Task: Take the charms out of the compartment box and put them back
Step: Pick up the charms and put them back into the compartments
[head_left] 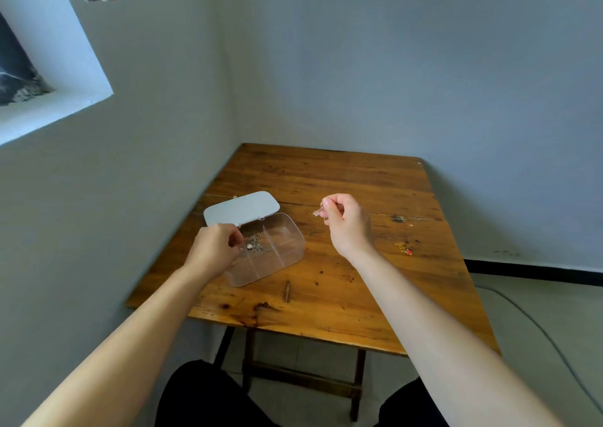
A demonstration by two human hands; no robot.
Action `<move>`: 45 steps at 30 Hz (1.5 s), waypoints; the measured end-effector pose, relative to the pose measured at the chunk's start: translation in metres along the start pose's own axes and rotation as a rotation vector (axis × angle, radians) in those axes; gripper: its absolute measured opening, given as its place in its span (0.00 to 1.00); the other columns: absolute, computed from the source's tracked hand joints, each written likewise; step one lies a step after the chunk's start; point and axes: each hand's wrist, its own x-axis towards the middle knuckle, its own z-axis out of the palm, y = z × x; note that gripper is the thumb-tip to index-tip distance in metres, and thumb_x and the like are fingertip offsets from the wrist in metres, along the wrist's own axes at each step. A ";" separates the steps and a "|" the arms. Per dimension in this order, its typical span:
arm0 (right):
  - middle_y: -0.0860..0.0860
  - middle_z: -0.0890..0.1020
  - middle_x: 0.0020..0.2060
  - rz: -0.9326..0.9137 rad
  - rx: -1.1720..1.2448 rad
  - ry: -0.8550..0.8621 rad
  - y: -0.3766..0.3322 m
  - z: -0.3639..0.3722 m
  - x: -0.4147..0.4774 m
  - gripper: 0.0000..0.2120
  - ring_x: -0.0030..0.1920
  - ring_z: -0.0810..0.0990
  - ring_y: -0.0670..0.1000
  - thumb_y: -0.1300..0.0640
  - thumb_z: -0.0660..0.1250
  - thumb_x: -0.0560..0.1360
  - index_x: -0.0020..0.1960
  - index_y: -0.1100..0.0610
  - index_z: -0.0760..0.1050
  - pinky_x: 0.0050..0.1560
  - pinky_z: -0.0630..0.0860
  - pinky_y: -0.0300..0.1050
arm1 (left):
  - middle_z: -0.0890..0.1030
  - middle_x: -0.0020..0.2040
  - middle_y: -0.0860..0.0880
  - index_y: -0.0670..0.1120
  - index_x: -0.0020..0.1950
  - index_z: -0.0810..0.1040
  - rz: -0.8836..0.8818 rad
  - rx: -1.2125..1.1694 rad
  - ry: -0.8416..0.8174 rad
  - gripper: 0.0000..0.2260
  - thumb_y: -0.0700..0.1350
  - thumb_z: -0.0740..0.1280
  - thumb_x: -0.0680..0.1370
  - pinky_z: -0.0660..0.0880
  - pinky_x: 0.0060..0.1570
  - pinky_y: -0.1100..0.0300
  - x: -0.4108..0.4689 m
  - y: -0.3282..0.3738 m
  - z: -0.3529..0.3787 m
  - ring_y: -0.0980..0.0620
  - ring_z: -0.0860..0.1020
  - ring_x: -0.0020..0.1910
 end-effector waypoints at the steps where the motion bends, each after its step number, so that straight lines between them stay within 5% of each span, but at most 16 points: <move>1: 0.48 0.83 0.46 -0.011 0.020 -0.011 -0.005 0.005 0.001 0.09 0.46 0.82 0.46 0.53 0.61 0.83 0.56 0.55 0.77 0.41 0.74 0.32 | 0.85 0.45 0.47 0.49 0.46 0.83 -0.001 0.019 -0.007 0.09 0.35 0.71 0.73 0.77 0.41 0.58 -0.003 -0.004 0.003 0.49 0.81 0.45; 10: 0.48 0.84 0.45 0.006 0.080 -0.140 -0.028 0.059 -0.001 0.09 0.43 0.83 0.46 0.53 0.61 0.83 0.56 0.55 0.78 0.42 0.79 0.35 | 0.76 0.68 0.41 0.42 0.63 0.80 -0.014 -0.051 0.130 0.13 0.38 0.62 0.81 0.68 0.69 0.52 -0.036 -0.028 0.042 0.48 0.67 0.74; 16: 0.50 0.85 0.46 0.108 -0.105 -0.315 -0.012 0.094 -0.008 0.07 0.45 0.83 0.51 0.53 0.64 0.81 0.53 0.54 0.80 0.46 0.83 0.48 | 0.72 0.72 0.40 0.42 0.64 0.79 -0.076 -0.127 0.167 0.13 0.39 0.61 0.81 0.67 0.70 0.52 -0.035 -0.027 0.049 0.48 0.65 0.75; 19: 0.48 0.85 0.49 0.097 -0.371 -0.443 0.000 0.101 -0.010 0.08 0.46 0.82 0.49 0.52 0.66 0.80 0.53 0.51 0.83 0.36 0.76 0.40 | 0.70 0.74 0.41 0.42 0.65 0.79 -0.094 -0.142 0.170 0.14 0.40 0.61 0.82 0.67 0.70 0.53 -0.033 -0.027 0.048 0.49 0.65 0.75; 22: 0.48 0.85 0.53 0.005 -0.559 -0.493 0.007 0.103 -0.013 0.08 0.52 0.81 0.51 0.52 0.67 0.79 0.53 0.49 0.85 0.41 0.78 0.42 | 0.69 0.75 0.42 0.42 0.65 0.79 -0.100 -0.142 0.174 0.14 0.40 0.60 0.82 0.67 0.70 0.53 -0.034 -0.026 0.048 0.49 0.64 0.75; 36: 0.45 0.85 0.53 -0.045 -0.328 -0.341 0.018 0.032 -0.026 0.08 0.52 0.81 0.45 0.53 0.67 0.79 0.55 0.49 0.84 0.46 0.74 0.36 | 0.75 0.70 0.44 0.46 0.67 0.76 0.006 0.098 0.090 0.15 0.39 0.63 0.80 0.67 0.70 0.50 -0.033 -0.022 0.038 0.47 0.64 0.75; 41: 0.45 0.84 0.53 0.021 -0.380 -0.281 0.047 -0.015 -0.037 0.08 0.50 0.79 0.42 0.52 0.67 0.79 0.56 0.48 0.83 0.40 0.71 0.32 | 0.81 0.61 0.43 0.42 0.62 0.79 0.130 0.157 0.229 0.15 0.36 0.66 0.76 0.71 0.63 0.44 -0.036 0.001 0.040 0.42 0.75 0.64; 45: 0.45 0.85 0.54 0.122 -0.404 -0.247 0.071 -0.051 -0.042 0.08 0.52 0.81 0.45 0.52 0.67 0.79 0.56 0.48 0.83 0.43 0.74 0.36 | 0.79 0.63 0.41 0.41 0.59 0.80 0.299 0.096 0.268 0.12 0.38 0.68 0.76 0.68 0.66 0.41 -0.039 0.043 0.063 0.40 0.73 0.65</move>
